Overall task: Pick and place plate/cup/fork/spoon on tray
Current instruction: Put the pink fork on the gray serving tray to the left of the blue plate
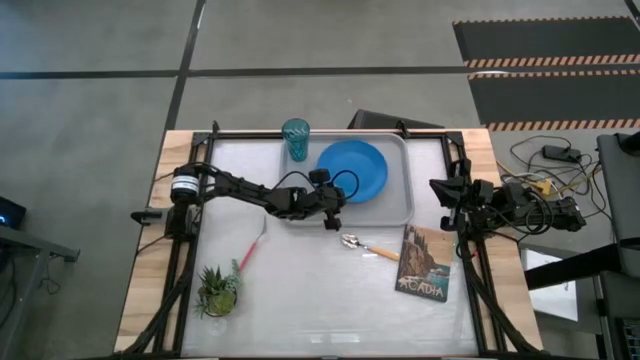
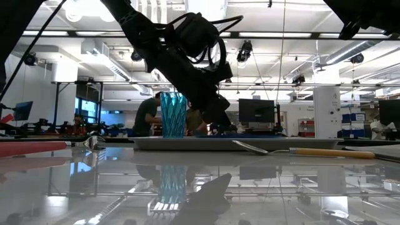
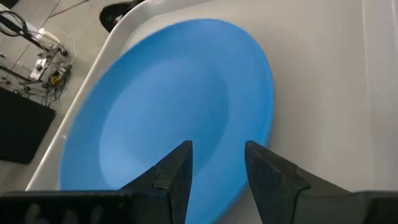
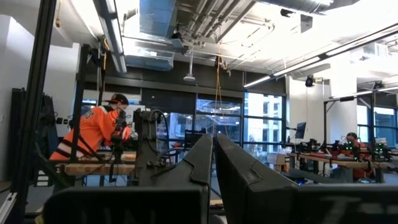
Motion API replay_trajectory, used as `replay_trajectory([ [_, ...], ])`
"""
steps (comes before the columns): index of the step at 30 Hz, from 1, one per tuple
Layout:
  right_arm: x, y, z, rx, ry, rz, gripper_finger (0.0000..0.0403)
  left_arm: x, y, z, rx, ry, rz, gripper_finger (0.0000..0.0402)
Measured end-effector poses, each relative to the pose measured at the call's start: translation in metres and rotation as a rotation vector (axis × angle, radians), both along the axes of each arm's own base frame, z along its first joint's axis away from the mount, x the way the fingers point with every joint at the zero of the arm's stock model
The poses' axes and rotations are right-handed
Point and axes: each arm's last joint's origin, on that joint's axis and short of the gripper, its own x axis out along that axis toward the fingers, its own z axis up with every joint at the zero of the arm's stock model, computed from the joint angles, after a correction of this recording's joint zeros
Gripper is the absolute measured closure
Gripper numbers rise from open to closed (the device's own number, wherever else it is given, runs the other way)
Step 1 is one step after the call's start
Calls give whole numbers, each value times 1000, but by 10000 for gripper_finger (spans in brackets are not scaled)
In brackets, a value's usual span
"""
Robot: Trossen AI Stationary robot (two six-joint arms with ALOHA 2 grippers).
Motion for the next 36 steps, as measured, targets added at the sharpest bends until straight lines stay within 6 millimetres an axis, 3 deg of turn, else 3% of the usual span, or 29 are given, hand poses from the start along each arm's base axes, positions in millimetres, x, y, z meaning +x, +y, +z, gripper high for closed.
replay_trajectory([
  [9, 0, 0, 0, -1, 3, 0, 394, -9, -12, 9, -72, 27, 26, 273],
  [25, 0, 0, 0, 5, 1, 3, 394, -66, -78, 73, -440, 18, 113, 273],
  [31, 0, 0, 0, 11, 0, 5, 394, -103, -89, 77, -597, 132, 361, 274],
  [36, 0, 0, 0, 11, 0, 6, 394, -138, -91, 69, -622, 323, 662, 274],
])
